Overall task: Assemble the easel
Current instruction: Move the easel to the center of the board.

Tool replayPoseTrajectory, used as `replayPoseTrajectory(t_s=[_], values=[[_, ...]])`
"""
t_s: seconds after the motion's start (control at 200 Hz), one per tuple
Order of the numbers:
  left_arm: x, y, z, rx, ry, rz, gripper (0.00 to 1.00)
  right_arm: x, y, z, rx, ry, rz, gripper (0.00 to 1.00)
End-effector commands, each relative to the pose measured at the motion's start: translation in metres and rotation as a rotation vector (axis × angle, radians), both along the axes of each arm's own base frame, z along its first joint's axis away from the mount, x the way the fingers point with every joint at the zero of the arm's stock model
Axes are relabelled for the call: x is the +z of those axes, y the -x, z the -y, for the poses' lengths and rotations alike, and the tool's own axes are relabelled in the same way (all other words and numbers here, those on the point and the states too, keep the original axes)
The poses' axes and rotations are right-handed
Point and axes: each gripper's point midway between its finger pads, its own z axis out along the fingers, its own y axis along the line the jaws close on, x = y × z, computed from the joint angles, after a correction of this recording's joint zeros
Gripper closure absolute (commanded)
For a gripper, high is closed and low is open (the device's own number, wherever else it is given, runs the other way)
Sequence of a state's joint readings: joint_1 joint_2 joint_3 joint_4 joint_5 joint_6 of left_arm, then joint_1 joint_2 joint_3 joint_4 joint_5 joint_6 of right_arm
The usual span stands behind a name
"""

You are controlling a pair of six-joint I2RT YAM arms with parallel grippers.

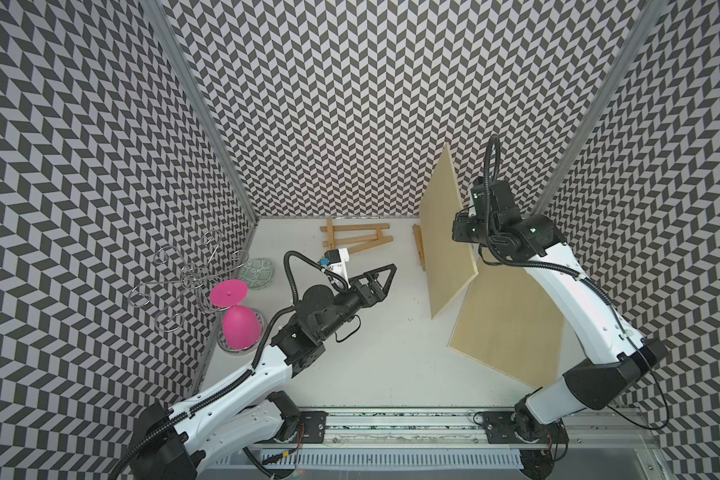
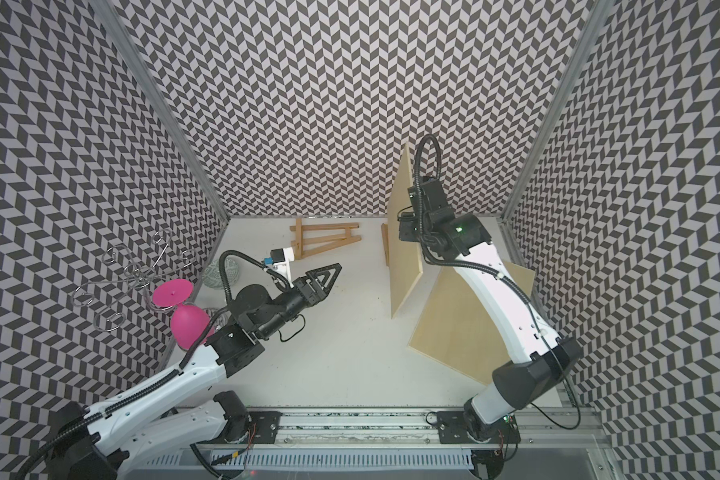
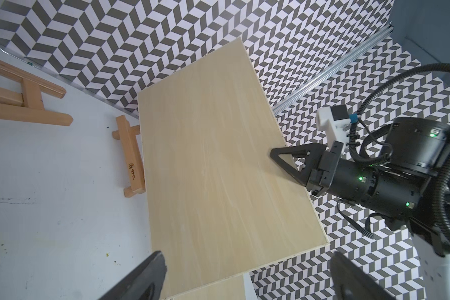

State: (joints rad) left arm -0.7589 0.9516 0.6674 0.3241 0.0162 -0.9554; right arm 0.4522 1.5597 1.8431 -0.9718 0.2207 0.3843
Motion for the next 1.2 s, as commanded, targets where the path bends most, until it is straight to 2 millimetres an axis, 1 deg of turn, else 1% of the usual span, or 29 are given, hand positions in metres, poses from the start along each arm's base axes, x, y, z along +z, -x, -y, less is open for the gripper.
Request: replayPoseTrajectory(t_s=[0.0, 0.065, 0.2, 0.391, 0.466, 0.576, 0.671, 0.741, 0.801, 0.971, 1.061, 1.197], values=[[0.003, 0.001, -0.003, 0.013, -0.015, 0.036, 0.00, 0.094, -0.020, 0.010, -0.020, -0.121, 0.305, 1.00], [-0.003, 0.001, -0.004, 0.017, -0.027, 0.028, 0.00, 0.091, -0.020, 0.019, -0.036, -0.104, 0.289, 1.00], [-0.012, -0.001, -0.004, 0.024, -0.043, 0.015, 0.00, 0.089, -0.015, 0.029, -0.012, -0.089, 0.280, 1.00], [-0.022, -0.004, -0.003, 0.029, -0.066, -0.005, 0.00, 0.085, -0.009, 0.056, -0.014, -0.043, 0.249, 1.00], [-0.025, -0.004, -0.001, 0.025, -0.075, -0.007, 0.00, 0.083, -0.010, 0.063, -0.023, -0.062, 0.249, 1.00], [-0.030, -0.005, -0.003, 0.035, -0.094, -0.013, 0.00, 0.084, -0.016, 0.052, 0.026, -0.104, 0.256, 1.00], [-0.035, -0.008, -0.006, 0.058, -0.123, -0.013, 0.00, 0.094, -0.023, 0.046, 0.042, -0.131, 0.275, 1.00], [-0.039, -0.009, -0.009, 0.076, -0.146, -0.010, 0.00, 0.102, -0.029, 0.049, 0.021, -0.125, 0.303, 1.00], [-0.042, -0.010, -0.010, 0.082, -0.164, -0.004, 0.00, 0.104, -0.035, 0.052, 0.002, -0.116, 0.315, 1.00], [-0.048, -0.012, -0.012, 0.095, -0.195, 0.003, 0.00, 0.106, -0.051, 0.050, -0.014, -0.125, 0.326, 1.00], [-0.051, -0.013, -0.011, 0.093, -0.208, -0.002, 0.00, 0.102, -0.059, 0.053, -0.036, -0.119, 0.321, 1.00], [-0.056, -0.014, -0.012, 0.100, -0.220, -0.009, 0.00, 0.103, -0.067, 0.052, -0.035, -0.120, 0.335, 1.00]])
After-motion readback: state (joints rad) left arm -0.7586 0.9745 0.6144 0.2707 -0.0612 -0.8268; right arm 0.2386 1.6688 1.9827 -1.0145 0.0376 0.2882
